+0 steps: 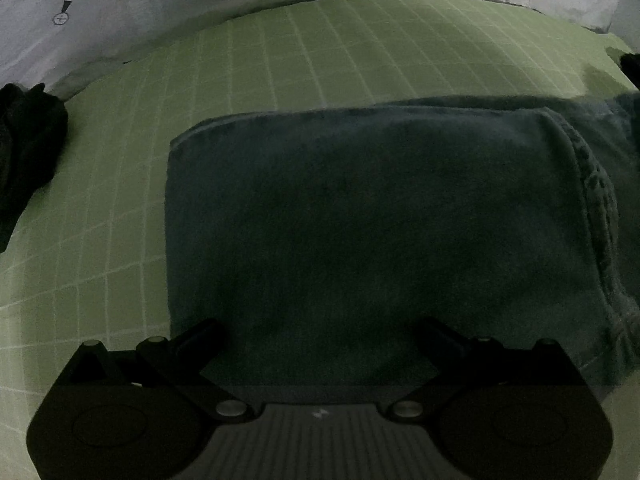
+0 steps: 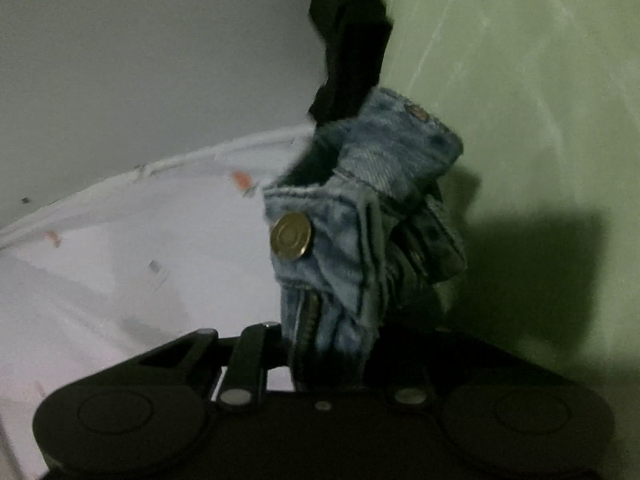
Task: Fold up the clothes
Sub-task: 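Fold the waistband over the folded hem with the right gripper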
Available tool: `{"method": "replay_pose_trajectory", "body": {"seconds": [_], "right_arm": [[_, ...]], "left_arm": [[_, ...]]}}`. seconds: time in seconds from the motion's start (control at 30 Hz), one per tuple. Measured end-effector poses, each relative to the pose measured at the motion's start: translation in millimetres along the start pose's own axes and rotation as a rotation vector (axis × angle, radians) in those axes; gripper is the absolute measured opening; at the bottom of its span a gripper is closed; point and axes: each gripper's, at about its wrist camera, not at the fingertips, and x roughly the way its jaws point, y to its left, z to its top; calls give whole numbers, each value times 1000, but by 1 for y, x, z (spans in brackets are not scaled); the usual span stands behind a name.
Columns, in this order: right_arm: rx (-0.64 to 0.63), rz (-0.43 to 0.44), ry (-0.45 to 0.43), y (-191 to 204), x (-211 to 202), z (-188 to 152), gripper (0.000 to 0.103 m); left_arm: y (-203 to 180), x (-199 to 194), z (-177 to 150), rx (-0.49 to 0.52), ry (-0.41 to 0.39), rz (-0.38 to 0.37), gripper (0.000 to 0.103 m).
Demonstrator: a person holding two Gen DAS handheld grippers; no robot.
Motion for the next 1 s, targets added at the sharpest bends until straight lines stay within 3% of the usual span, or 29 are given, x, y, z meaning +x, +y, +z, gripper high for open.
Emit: {"method": "replay_pose_trajectory", "body": {"seconds": [0.23, 0.43, 0.57, 0.73, 0.97, 1.0], "right_arm": [[-1, 43, 176, 5, 7, -61, 20], [-4, -6, 361, -2, 17, -117, 20], [-119, -134, 522, -10, 29, -160, 21], [-170, -289, 648, -32, 50, -182, 21], [-500, -394, 722, 3, 70, -216, 29], [-553, -405, 733, 8, 73, -221, 34]], "left_arm": [[13, -4, -17, -7, 19, -40, 103], [22, -3, -24, -9, 25, -82, 103], [22, -2, -29, -9, 13, -88, 103], [23, -2, -34, 1, -3, -98, 103], [22, -2, -37, 5, -19, -101, 103], [22, -3, -38, 6, -21, -102, 103]]}}
